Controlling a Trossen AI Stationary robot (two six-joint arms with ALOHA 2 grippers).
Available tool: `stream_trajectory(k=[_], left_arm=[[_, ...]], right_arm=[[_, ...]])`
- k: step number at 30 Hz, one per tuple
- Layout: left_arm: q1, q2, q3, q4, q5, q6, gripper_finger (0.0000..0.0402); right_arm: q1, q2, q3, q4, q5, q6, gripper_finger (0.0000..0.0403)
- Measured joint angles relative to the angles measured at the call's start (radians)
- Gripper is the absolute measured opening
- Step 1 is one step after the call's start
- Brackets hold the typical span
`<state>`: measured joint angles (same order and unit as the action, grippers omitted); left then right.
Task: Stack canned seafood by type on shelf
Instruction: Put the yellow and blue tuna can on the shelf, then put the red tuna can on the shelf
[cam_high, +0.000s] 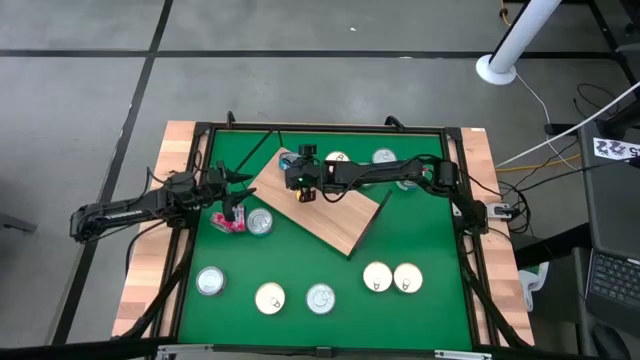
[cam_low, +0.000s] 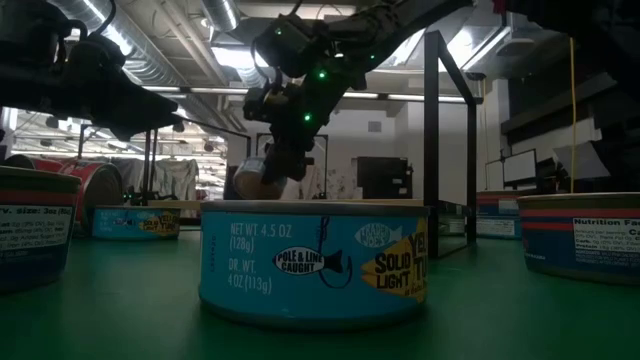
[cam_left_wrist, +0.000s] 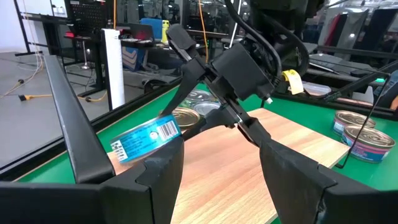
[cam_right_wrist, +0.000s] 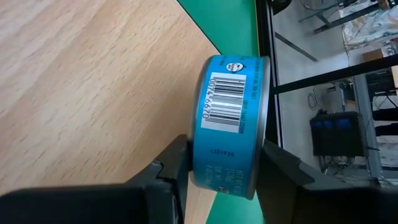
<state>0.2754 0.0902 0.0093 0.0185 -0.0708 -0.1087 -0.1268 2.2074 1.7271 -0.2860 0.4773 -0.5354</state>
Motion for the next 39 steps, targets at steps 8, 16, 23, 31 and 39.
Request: stream_trajectory(k=[8,16,23,31,39], left_arm=[[0.0,0.0,0.0,0.0,0.0,0.0,0.0208],[0.0,0.0,0.0,0.0,0.0,0.0,0.0208],[0.0,0.0,0.0,0.0,0.0,-0.001,0.0208],[0.0,0.0,0.0,0.154,0.009,-0.151,0.0208],[-0.016,0.0,0.0,0.231,0.063,-0.182,0.0208]], right_arm=[[0.0,-0.002,-0.001,-0.007,-0.055,0.001,0.019],[0.002,-0.002,-0.001,-0.003,-0.114,0.006,0.021],[0.002,-0.002,-0.001,-0.004,-0.131,0.007,0.0211],[0.004,-0.002,-0.001,-0.005,-0.13,0.007,0.0211],[0.044,-0.052,-0.001,-0.07,-0.121,0.014,0.0211]])
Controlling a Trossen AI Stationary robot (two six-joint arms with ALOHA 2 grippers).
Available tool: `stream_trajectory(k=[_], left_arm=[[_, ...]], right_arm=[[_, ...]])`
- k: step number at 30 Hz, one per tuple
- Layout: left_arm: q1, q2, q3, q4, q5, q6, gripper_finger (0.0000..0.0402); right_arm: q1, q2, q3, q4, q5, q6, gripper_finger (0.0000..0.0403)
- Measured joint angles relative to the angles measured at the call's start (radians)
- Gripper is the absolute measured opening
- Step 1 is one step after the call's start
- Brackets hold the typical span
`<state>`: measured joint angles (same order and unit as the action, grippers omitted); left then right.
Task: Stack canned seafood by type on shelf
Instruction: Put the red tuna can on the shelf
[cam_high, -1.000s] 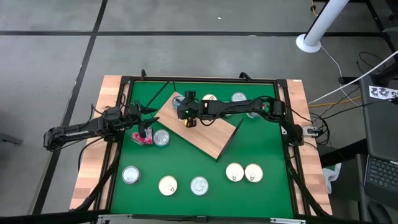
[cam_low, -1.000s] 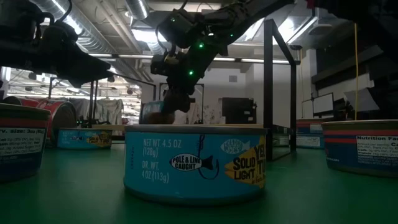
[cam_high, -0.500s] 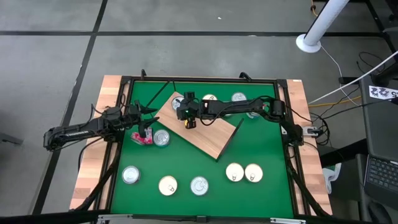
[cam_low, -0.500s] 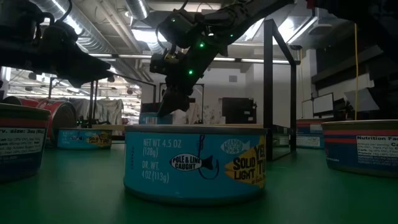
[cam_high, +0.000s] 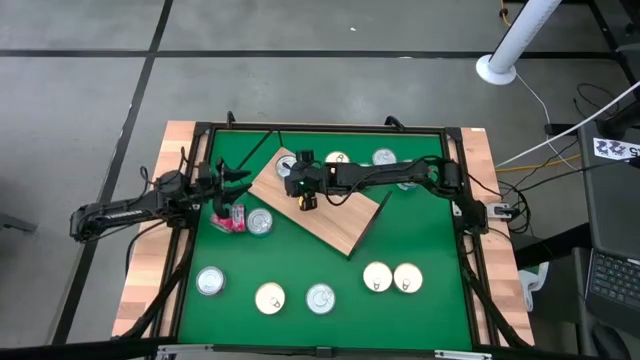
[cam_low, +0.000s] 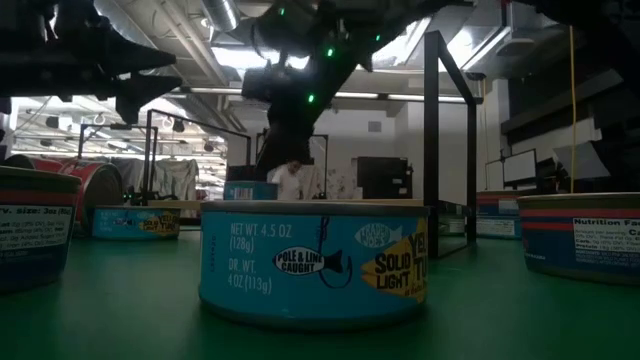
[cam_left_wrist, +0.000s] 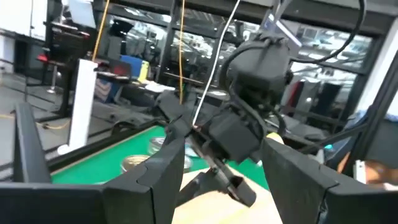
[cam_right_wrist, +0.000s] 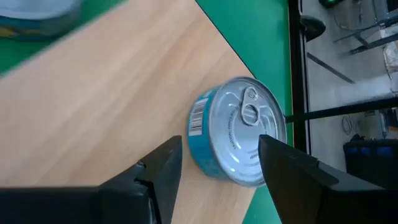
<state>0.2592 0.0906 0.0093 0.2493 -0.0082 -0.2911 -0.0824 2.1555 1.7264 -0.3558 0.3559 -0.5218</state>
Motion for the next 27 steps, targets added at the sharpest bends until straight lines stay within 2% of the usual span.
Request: stream_trajectory(k=[5,12,22,27], left_arm=[[-0.052,0.004,0.013,0.006,-0.006,-0.017,0.0208],[-0.144,0.052,0.07,0.002,-0.086,-0.002,0.0208],[-0.267,0.326,0.258,-0.015,-0.187,0.065,0.0208],[-0.325,0.489,0.426,-0.233,-0.268,0.058,0.0208]], right_arm=[[0.033,-0.036,0.0,-0.021,-0.001,0.001,0.0211],[0.059,-0.092,0.0,-0.104,-0.002,0.009,0.0211],[0.054,-0.233,0.0,-0.317,-0.035,0.073,0.0211],[0.054,-0.32,0.0,-0.427,-0.035,0.093,0.0211]])
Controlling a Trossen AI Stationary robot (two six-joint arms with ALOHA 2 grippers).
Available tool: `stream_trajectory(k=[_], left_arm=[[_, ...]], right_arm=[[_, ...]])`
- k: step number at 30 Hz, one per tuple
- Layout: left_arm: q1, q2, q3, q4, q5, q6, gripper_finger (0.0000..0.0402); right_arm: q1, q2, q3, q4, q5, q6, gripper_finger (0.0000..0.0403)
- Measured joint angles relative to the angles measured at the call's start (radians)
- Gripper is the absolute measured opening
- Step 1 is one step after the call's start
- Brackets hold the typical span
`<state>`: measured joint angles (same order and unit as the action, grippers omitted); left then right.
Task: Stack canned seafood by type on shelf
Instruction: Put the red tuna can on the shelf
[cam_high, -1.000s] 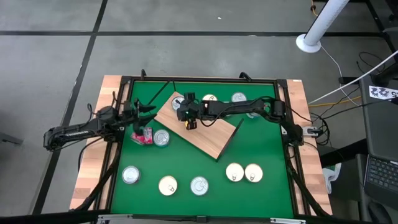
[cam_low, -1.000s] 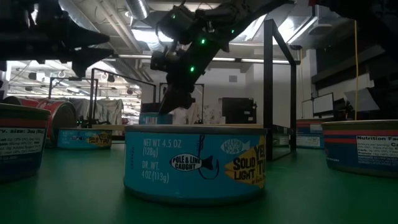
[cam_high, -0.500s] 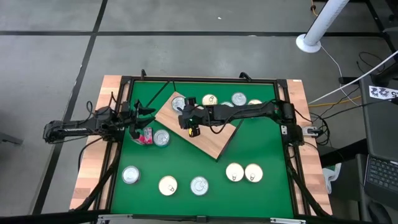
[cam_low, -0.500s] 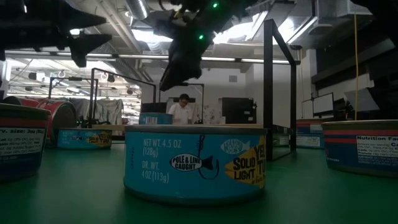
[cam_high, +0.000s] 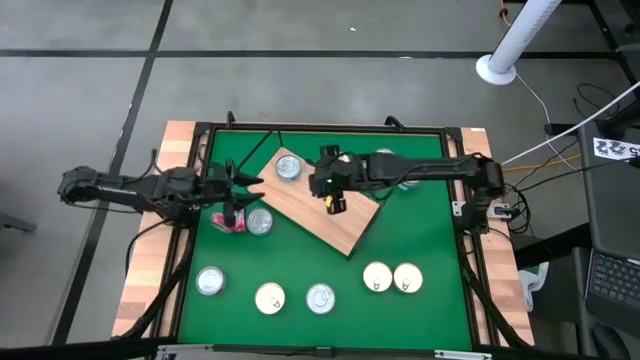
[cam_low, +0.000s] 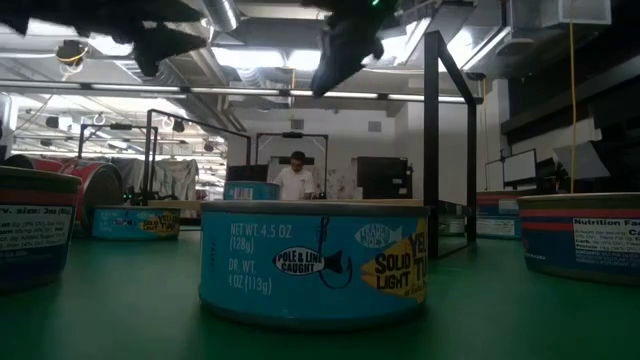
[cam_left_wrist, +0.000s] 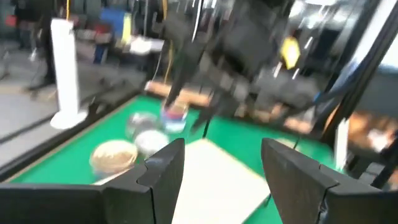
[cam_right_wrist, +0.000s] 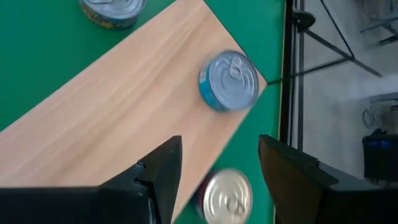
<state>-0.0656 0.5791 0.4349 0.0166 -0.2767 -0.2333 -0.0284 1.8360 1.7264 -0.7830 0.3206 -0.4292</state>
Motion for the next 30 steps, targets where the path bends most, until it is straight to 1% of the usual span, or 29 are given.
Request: stream_trajectory(k=[3,8,11,14,17,19,23,30], left_arm=[[-0.035,0.092,0.117,-0.144,-0.047,-0.016,0.0208],[-0.093,0.218,0.296,-0.321,-0.051,-0.07,0.0207],[-0.124,0.271,0.386,-0.452,-0.055,-0.12,0.0207],[-0.149,0.315,0.453,-0.569,-0.059,-0.212,0.0207],[-0.167,0.354,0.502,-0.681,-0.061,-0.325,0.0207],[-0.178,0.376,0.519,-0.765,-0.061,-0.415,0.0207],[-0.192,0.416,0.564,-0.916,-0.048,-0.628,0.0207],[-0.192,0.455,0.582,-1.082,0.084,-0.982,0.0207]], right_arm=[[0.0,-0.051,0.0,-0.068,0.0,0.015,0.0211],[0.0,-0.142,-0.018,-0.16,0.0,0.063,0.0211],[0.0,-0.227,-0.099,-0.152,0.019,0.096,0.0211],[0.0,-0.333,-0.218,-0.121,0.072,0.148,0.0211],[0.002,-0.453,-0.361,-0.052,0.135,0.196,0.0211],[0.002,-0.537,-0.455,0.001,0.157,0.224,0.0211],[0.002,-0.696,-0.615,0.075,0.161,0.284,0.0211],[0.002,-0.93,-0.81,0.09,0.166,0.379,0.0211]])
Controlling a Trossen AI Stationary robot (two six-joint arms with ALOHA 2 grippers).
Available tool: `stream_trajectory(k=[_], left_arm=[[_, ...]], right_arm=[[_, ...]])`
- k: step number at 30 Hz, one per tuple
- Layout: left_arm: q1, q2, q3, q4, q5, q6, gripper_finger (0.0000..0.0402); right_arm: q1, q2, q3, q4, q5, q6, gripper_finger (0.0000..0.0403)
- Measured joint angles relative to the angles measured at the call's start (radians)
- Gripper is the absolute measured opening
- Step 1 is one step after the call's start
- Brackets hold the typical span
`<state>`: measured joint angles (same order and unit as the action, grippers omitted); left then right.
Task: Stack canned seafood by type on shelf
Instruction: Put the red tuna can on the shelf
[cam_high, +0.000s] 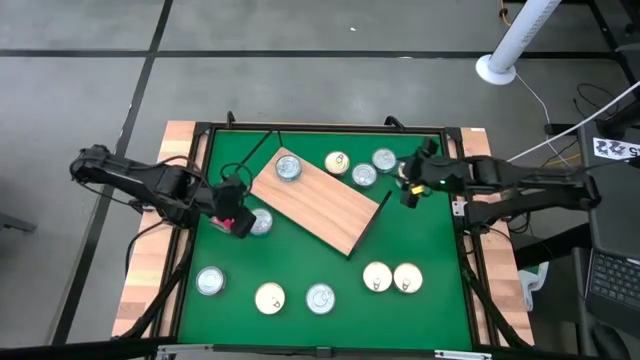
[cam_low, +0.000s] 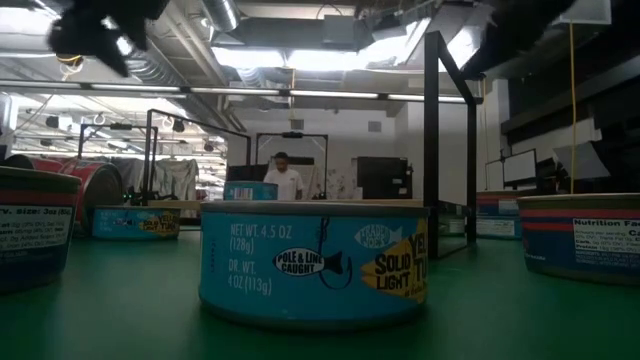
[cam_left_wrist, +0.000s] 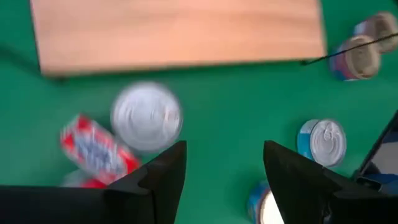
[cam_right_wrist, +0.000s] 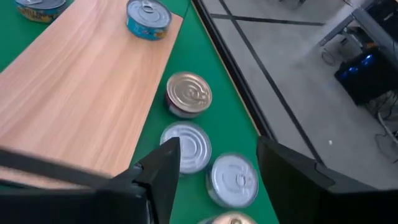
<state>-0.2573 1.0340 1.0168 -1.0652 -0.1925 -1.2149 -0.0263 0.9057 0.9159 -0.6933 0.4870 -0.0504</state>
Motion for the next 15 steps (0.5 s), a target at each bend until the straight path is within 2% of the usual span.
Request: stream_trajectory(k=[6,15], left_arm=[[0.003,0.035,0.0,-0.146,0.084,-0.201,0.0207],[0.003,0.114,0.0,-0.211,0.086,-0.33,0.0208]], right_arm=[[0.0,-0.155,-0.125,0.024,-0.007,0.049,0.0211],[0.0,-0.272,-0.262,0.118,-0.008,0.05,0.0211]])
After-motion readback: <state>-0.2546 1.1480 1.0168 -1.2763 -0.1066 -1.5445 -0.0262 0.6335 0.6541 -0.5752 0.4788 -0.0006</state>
